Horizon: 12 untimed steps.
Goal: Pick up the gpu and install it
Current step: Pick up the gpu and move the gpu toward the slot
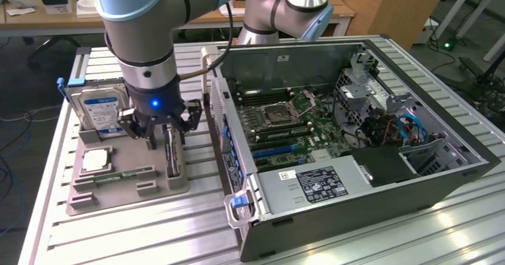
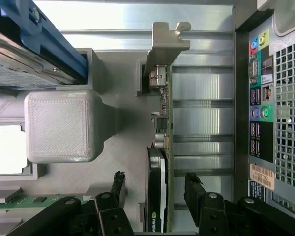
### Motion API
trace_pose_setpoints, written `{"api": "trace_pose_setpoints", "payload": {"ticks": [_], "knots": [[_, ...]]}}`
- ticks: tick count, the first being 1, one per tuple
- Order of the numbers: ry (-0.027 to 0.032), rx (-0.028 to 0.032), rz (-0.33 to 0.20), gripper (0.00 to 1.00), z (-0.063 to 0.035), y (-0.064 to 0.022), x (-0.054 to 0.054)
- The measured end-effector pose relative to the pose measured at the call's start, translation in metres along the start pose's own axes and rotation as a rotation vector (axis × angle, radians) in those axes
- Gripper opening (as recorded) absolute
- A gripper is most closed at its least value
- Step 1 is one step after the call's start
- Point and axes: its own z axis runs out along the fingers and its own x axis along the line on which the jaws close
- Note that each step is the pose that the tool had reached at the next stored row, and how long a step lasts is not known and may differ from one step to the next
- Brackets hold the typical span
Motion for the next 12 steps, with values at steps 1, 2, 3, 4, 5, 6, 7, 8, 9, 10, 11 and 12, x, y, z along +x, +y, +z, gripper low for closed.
{"api": "trace_pose_setpoints", "payload": {"ticks": [1, 2, 3, 4, 5, 6, 7, 8, 9, 10, 11, 12], "knots": [[-0.0001, 0.0, 0.0, 0.6, 0.0008, 0.0001, 0.0], [0.0, 0.0, 0.0, 0.6, 0.0017, 0.0003, 0.0], [0.0, 0.0001, 0.0, 0.6, 0.0026, 0.0009, 0.0002], [-0.0001, -0.0001, 0.0, 0.6, 0.0036, 0.0013, 0.0002], [-0.0001, -0.0001, 0.0, 0.6, 0.0047, 0.0015, 0.0001], [-0.0002, -0.0001, 0.0, 0.6, 0.0058, 0.0017, 0.0001], [0.0, 0.0, 0.0, 0.6, 0.0071, 0.0017, 0.0001], [-0.0001, -0.0001, 0.0, 0.6, 0.0086, 0.0018, 0.0003], [0.0, 0.0, 0.0, 0.6, 0.0098, 0.0021, 0.0004], [-0.0001, -0.0001, 0.0, 0.6, 0.0107, 0.0021, 0.0003], [0.0001, 0.0, 0.0, 0.6, 0.0107, 0.0021, 0.0004], [0.0001, 0.0001, 0.0, 0.6, 0.0107, 0.0021, 0.0003]]}}
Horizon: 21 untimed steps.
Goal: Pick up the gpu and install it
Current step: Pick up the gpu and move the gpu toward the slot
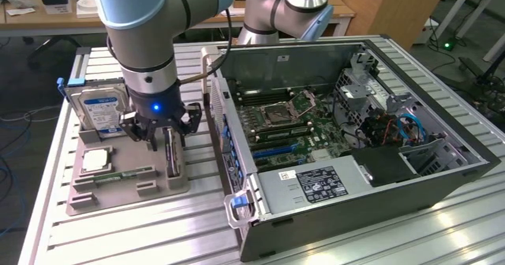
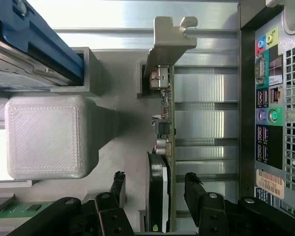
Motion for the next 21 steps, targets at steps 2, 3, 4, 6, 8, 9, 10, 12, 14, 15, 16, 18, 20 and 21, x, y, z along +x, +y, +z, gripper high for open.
{"api": "trace_pose_setpoints", "payload": {"ticks": [2, 3, 4, 6, 8, 9, 10, 12, 14, 15, 16, 18, 20, 21], "knots": [[0.0, 0.0, 0.0, 0.6, 0.0, 0.0, 0.0], [-0.0001, -0.0001, 0.0, 0.6, 0.0001, 0.0, 0.0], [-0.0002, -0.0001, 0.0, 0.6, 0.0001, 0.0, 0.0], [-0.0001, -0.0001, 0.0, 0.59, 0.0001, 0.0, 0.0], [-0.0002, -0.0001, 0.0, 0.52, 0.0001, 0.0, 0.0], [-0.0002, -0.0001, 0.0, 0.52, 0.0001, 0.0, 0.0], [-0.0001, -0.0001, 0.0, 0.52, 0.0001, 0.0, 0.0], [-0.0001, -0.0001, 0.0, 0.52, 0.0001, 0.0, 0.0], [-0.0002, -0.0001, 0.0, 0.52, 0.0001, 0.0, 0.0], [-0.0002, -0.0002, 0.0, 0.51, 0.0001, 0.0, 0.0], [-0.0001, -0.0001, 0.0, 0.51, 0.0001, 0.0, 0.0], [-0.0002, -0.0001, 0.0, 0.51, 0.0001, 0.0, 0.0], [-0.0002, -0.0001, 0.0, 0.44, 0.0001, 0.0, 0.0], [-0.0002, -0.0001, 0.0, 0.44, 0.0001, 0.0, 0.0]]}}
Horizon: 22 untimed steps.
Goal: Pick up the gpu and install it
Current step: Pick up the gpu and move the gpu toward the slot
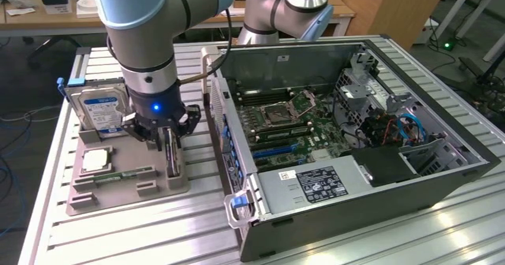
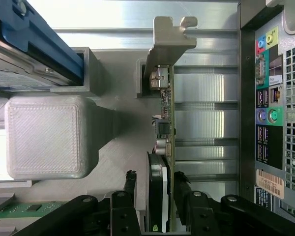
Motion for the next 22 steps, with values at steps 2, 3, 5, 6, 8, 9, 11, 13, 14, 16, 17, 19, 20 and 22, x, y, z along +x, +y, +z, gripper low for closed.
{"api": "trace_pose_setpoints", "payload": {"ticks": [2, 3, 5, 6, 8, 9, 11, 13, 14, 16, 17, 19, 20, 22], "knots": [[0.0, 0.0, 0.0, 0.44, 0.0, 0.0, 0.0], [0.0, 0.0, 0.0, 0.42, 0.0, 0.0, 0.0], [0.0, 0.0, 0.0, 0.35, 0.0, 0.0, 0.0], [0.0, 0.0, 0.0, 0.35, 0.0, 0.0, 0.0], [0.0, 0.0001, 0.0, 0.34, 0.0, 0.0, 0.0], [0.0001, 0.0001, 0.0, 0.28, -0.0001, 0.0, 0.0], [0.0001, 0.0001, 0.0, 0.27, 0.0, 0.0, 0.0], [0.0001, 0.0001, 0.0, 0.27, 0.0, 0.0, 0.0], [0.0001, 0.0001, 0.0, 0.27, 0.0, 0.0, 0.0], [0.0001, 0.0, 0.0, 0.27, 0.0, 0.0, 0.0], [0.0001, 0.0, 0.0, 0.27, 0.0, 0.0, 0.0], [0.0001, 0.0001, 0.0, 0.27, 0.0, 0.0, 0.0], [0.0, 0.0001, 0.0, 0.27, 0.0, 0.0, 0.0], [0.0, 0.0, 0.0, 0.27, 0.0, 0.0, 0.0]]}}
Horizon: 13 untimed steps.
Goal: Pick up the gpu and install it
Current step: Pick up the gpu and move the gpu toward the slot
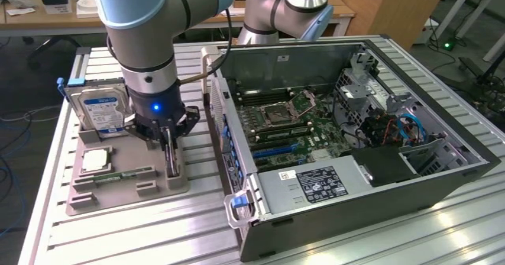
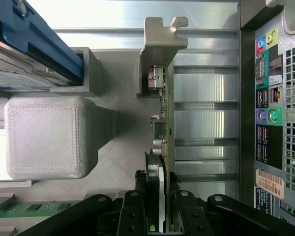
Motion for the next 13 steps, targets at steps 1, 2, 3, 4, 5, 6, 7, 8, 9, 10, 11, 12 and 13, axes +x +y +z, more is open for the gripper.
{"api": "trace_pose_setpoints", "payload": {"ticks": [1, 2, 3, 4, 5, 6, 7, 8, 9, 10, 11, 12, 13], "knots": [[0.0, 0.0, 0.0, 0.27, 0.0, 0.0, 0.0], [0.0, 0.0, 0.0, 0.27, 0.0, 0.0, 0.0], [0.0, 0.0, 0.0, 0.27, 0.0, 0.0, 0.0], [-0.0003, -0.0002, 0.0, 0.27, -0.0002, 0.0001, 0.0], [-0.0005, -0.0005, 0.0, 0.27, -0.0008, 0.0001, 0.0], [-0.0003, -0.0004, 0.0, 0.27, -0.0021, 0.0002, 0.0], [0.0001, -0.0002, 0.0, 0.27, -0.0038, 0.0002, 0.0], [-0.0001, -0.0003, 0.0, 0.27, -0.005, 0.0003, 0.0], [-0.0001, -0.0003, 0.0, 0.27, -0.0061, 0.0004, 0.0], [0.0, -0.0004, 0.0, 0.27, -0.007, 0.0005, 0.0], [0.0, -0.0003, 0.0, 0.27, -0.0079, 0.0005, 0.0], [-0.0001, -0.0004, 0.0, 0.27, -0.0089, 0.0006, 0.0], [0.0, -0.0003, 0.0, 0.27, -0.0103, 0.0007, 0.0]]}}
